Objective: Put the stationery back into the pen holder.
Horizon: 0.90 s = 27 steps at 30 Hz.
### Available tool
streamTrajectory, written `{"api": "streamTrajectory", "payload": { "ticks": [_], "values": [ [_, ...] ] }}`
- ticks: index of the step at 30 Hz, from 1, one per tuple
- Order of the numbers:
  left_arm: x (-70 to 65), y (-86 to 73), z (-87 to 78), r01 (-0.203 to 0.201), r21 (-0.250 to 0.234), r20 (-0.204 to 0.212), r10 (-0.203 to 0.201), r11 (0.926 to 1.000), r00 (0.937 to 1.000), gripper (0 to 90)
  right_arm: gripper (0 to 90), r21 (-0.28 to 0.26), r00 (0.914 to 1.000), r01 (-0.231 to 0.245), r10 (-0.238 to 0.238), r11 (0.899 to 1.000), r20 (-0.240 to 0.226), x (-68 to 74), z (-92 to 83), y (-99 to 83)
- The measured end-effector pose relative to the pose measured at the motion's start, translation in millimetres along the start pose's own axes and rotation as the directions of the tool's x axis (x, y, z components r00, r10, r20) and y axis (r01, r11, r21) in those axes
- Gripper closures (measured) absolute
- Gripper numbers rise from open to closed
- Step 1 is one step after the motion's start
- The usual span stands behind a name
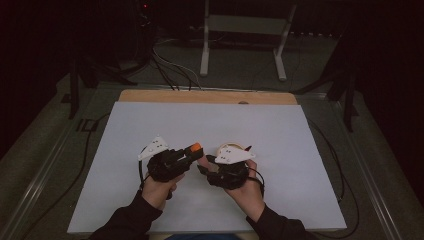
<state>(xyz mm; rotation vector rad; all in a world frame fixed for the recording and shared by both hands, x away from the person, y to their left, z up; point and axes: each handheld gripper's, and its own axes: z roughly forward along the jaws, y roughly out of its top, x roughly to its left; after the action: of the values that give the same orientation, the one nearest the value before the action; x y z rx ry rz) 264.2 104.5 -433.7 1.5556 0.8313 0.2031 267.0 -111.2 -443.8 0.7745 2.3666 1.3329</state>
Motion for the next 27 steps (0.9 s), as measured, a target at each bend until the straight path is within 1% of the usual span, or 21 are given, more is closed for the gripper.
{"api": "streamTrajectory", "payload": {
  "ticks": [4, 5, 6, 8, 10, 17, 20, 24, 27],
  "values": [
    [-1.5, 7.4, -1.6, -0.011, -0.012, 0.005, 0.011, 0.9999, 0.9999, 73.0, 44.7, -0.005, 1.0, 0.0, 0.0, 1.0, 0.001, -0.5, -3.2, -0.2],
    [-1.3, 9.6, -2.1, -0.011, -0.016, 0.006, 0.011, 0.9998, 0.9999, 73.0, 42.3, 0.002, 1.0, 0.007, -0.007, 1.0, -0.001, -0.5, -3.8, -0.2],
    [-1.1, 11.6, -2.8, -0.015, -0.019, 0.006, 0.016, 0.9997, 0.9999, 73.0, 41.3, -0.001, 1.0, 0.007, -0.007, 1.0, -0.001, -0.6, -4.9, -0.6],
    [-0.9, 15.1, -4.0, -0.021, -0.023, 0.002, 0.021, 0.9995, 0.9998, 73.0, 39.1, -0.001, 0.9998, -0.007, 0.007, 1.0, -0.017, -3.0, -6.3, -1.6],
    [-1.1, 17.9, -4.4, -0.021, -0.026, 0.003, 0.021, 0.9994, 0.9998, 73.0, 37.8, -0.004, 0.9997, -0.018, 0.018, 1.0, -0.018, -5.5, -7.6, -2.3],
    [-2.5, 30.1, -6.5, -0.045, -0.044, 0.017, 0.045, 0.9981, 0.9988, 73.0, 30.6, -0.013, 0.9999, -0.015, 0.015, 1.0, -0.007, -11.3, -16.5, -3.9],
    [-1.7, 39.7, -10.2, -0.052, -0.065, 0.021, 0.053, 0.9965, 0.9984, 73.0, 28.2, -0.035, 0.9994, -0.034, 0.034, 0.999, -0.003, -16.6, -22.4, -6.0],
    [1.1, 50.6, -12.5, -0.062, -0.079, 0.018, 0.063, 0.995, 0.9978, 73.0, 21.2, -0.059, 0.9982, -0.056, 0.057, 0.997, 0.017, -24.6, -32.6, -7.2],
    [2.4, 55.1, -10.0, -0.073, -0.082, 0.01, 0.074, 0.9939, 0.9972, 72.9, 15.1, -0.076, 0.9962, -0.076, 0.079, 0.994, 0.036, -30.8, -41.0, -7.7]
  ]
}}
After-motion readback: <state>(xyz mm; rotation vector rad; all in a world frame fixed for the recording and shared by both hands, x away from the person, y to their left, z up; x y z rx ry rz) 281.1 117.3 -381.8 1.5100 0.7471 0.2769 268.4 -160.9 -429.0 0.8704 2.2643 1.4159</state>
